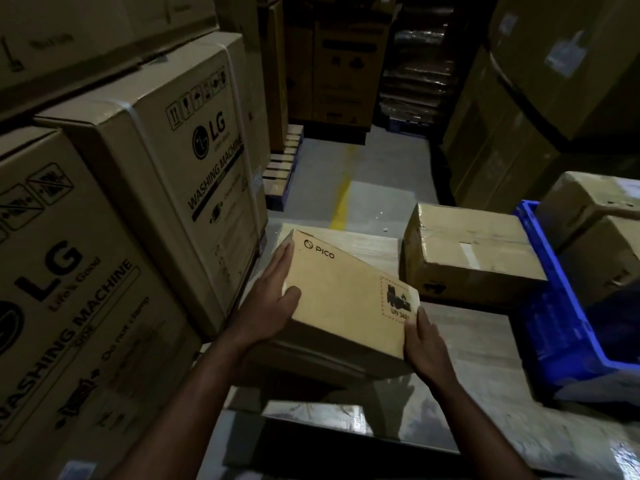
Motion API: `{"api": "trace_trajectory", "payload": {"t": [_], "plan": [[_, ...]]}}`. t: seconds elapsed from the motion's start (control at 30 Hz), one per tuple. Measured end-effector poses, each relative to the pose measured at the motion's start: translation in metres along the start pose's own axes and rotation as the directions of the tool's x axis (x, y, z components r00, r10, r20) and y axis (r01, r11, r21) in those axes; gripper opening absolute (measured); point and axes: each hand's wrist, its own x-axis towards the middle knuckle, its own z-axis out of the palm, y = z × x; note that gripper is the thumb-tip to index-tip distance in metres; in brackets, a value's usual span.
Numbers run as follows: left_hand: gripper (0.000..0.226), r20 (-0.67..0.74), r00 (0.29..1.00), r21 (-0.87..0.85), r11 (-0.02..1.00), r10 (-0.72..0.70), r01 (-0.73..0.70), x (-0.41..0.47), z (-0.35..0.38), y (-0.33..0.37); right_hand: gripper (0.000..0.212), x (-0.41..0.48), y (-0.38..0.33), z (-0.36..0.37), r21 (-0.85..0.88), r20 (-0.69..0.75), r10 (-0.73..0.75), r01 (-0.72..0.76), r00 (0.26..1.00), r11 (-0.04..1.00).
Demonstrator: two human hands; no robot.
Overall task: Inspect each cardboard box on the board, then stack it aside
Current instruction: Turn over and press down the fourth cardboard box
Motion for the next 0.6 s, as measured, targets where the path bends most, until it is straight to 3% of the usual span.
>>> {"api": "trace_trajectory", "payload": {"t": [0.07, 0.13, 0.23, 0.37, 0.6], "plan": [[0.079, -0.011, 1.0, -0.033, 0.999, -0.012, 0.012, 0.0, -0.003, -0.005, 0.046, -0.007, -0.012, -0.006, 0.11, 0.04, 0.036, -0.04, 0.999, 0.993], [0.077, -0.002, 0.999, -0.046, 0.998, -0.041, 0.041, 0.0, -0.004, -0.014, 0.037, -0.006, -0.016, -0.01, 0.085, -0.006, -0.007, 0.007, 1.0, 0.996], [0.076, 0.023, 0.995, -0.07, 0.992, -0.099, 0.101, -0.006, 0.004, -0.035, 0.044, -0.001, -0.012, -0.014, -0.095, -0.09, -0.047, 0.038, 0.995, 0.995], [0.067, -0.009, 1.0, -0.02, 1.0, -0.023, 0.023, -0.02, 0.047, -0.063, 0.07, -0.001, 0.002, -0.021, -0.229, -0.126, 0.019, -0.047, 0.992, 0.972], [0.066, -0.053, 0.998, 0.055, 0.998, -0.023, 0.026, -0.027, 0.076, -0.087, 0.065, -0.004, 0.013, -0.013, -0.404, -0.224, -0.059, -0.037, 0.973, 0.914]]}}
